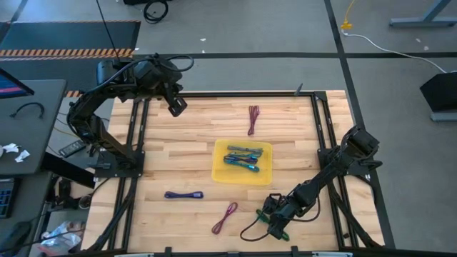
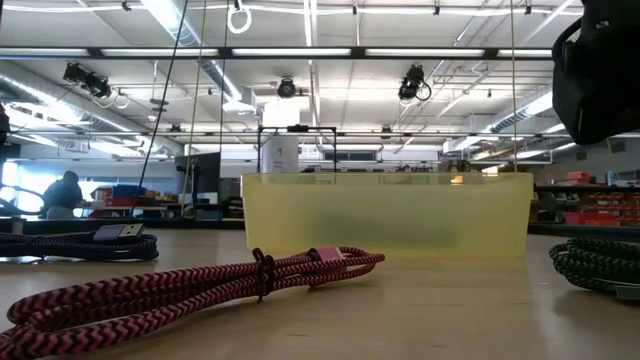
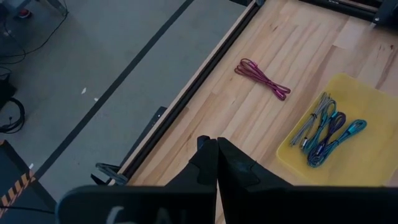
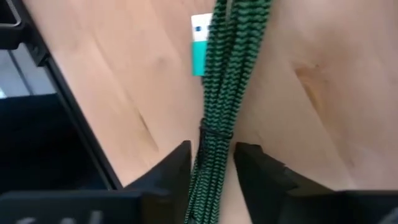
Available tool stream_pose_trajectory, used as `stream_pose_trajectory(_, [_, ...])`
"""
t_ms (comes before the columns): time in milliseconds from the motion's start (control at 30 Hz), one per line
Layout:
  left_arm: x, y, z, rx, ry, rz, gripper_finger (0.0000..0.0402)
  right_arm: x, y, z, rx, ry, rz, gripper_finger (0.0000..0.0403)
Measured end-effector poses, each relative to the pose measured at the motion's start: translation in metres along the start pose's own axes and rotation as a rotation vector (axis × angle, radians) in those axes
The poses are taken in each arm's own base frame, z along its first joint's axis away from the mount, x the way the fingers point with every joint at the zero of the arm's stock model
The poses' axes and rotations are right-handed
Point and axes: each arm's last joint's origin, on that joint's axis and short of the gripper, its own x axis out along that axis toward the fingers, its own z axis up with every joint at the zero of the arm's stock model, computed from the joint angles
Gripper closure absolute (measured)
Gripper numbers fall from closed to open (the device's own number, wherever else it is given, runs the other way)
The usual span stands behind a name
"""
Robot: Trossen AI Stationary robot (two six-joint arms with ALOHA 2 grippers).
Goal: Pick and place USB-C Cables
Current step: Put the green charger cable into the yellow bin
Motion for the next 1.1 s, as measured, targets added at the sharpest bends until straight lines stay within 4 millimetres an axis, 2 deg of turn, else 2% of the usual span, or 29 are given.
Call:
stream_pose_trajectory(233, [0.000,0.000,0.000,0.000,0.000,0.000,0.0397,0.000,-0.002,-0.001,0.021,0.005,-0.016,0.0385])
stream_pose_trajectory(400, [0.000,0.000,0.000,0.000,0.000,0.000,0.0397,-0.001,-0.001,0.000,0.018,0.008,-0.007,0.0389])
stream_pose_trajectory(533, [0.000,0.000,0.000,0.000,0.000,0.000,0.0397,-0.011,-0.001,0.003,0.023,0.005,0.009,0.0390])
stream_pose_trajectory(633, [0.000,0.000,0.000,0.000,0.000,0.000,0.0397,-0.032,0.003,0.011,0.021,-0.030,0.064,0.0390])
stream_pose_trajectory(733, [0.000,0.000,0.000,0.000,0.000,0.000,0.0397,-0.063,0.007,0.021,-0.002,-0.106,0.134,0.0390])
stream_pose_trajectory(867, [0.000,0.000,0.000,0.000,0.000,0.000,0.0397,-0.109,0.002,0.036,-0.030,-0.203,0.196,0.0390])
stream_pose_trajectory(1000, [0.000,0.000,0.000,0.000,0.000,0.000,0.0397,-0.145,-0.018,0.051,-0.054,-0.266,0.171,0.0390])
stream_pose_trajectory(1100, [0.000,0.000,0.000,0.000,0.000,0.000,0.0397,-0.164,-0.036,0.062,-0.055,-0.283,0.123,0.0390])
